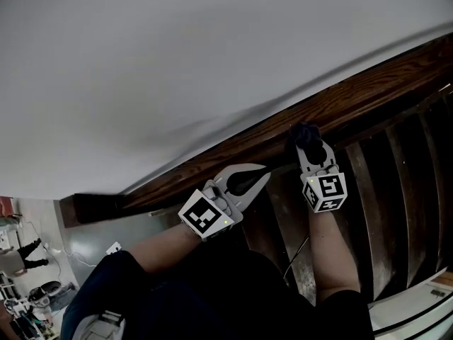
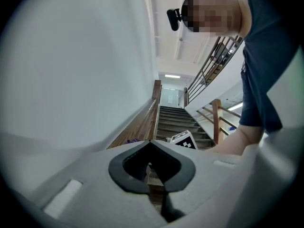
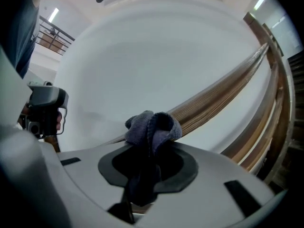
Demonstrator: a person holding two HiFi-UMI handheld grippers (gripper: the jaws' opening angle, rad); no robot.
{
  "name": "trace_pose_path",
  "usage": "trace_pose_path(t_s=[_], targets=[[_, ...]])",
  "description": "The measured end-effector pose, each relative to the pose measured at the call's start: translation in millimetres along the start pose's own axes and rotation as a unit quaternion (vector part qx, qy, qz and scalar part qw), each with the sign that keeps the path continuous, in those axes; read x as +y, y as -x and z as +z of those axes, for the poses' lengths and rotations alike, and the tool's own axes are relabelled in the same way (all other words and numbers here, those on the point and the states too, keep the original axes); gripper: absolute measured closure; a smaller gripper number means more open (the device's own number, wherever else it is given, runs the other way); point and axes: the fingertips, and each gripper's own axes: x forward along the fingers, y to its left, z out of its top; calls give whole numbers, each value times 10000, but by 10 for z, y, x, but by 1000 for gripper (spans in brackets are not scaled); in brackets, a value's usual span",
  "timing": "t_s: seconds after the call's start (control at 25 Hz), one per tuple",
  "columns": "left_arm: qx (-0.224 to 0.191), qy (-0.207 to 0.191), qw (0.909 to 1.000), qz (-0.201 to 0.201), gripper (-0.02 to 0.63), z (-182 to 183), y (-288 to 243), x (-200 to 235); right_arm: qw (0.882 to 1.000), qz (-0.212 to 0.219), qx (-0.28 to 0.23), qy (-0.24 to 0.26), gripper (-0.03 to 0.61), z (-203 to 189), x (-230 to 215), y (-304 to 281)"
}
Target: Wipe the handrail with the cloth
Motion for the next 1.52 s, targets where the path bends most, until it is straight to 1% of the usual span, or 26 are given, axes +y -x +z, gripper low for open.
trace_pose_path(t_s=[0.2,0.36,0.48,0.6,0.8,0.88,0.96,1.04,1.12,1.36,1.52], targets=[[-84,-50,9993,-373,609,61,-282,-52,9990,-436,-56,2,483,196,-415,95],[-121,-100,9983,-568,609,160,-477,-69,9975,-707,-20,27,483,344,-690,177],[-205,-174,9971,-715,609,237,-555,-90,9962,-862,-54,120,483,488,-805,254],[-278,-159,9960,-832,609,323,-593,-118,9944,-1015,-181,235,483,709,-915,376],[-352,-88,9961,-805,609,368,-630,-22,9886,-1284,-423,664,482,1271,-1223,489],[-396,-102,9961,-777,609,418,-626,11,9856,-1382,-428,880,483,1466,-1338,468],[-437,-100,9963,-737,609,463,-617,60,9831,-1433,-335,1091,482,1571,-1414,375],[-423,-47,9969,-658,609,450,-602,129,9827,-1392,-174,1207,482,1542,-1425,227],[-365,-31,9977,-575,609,388,-591,200,9838,-1291,-64,1243,482,1428,-1363,104],[-255,93,9993,-272,609,178,-448,411,9869,-906,-18,1336,482,1129,-889,-106],[-221,191,9995,-81,609,60,-310,583,9875,-782,10,1372,482,1033,-615,-252]])
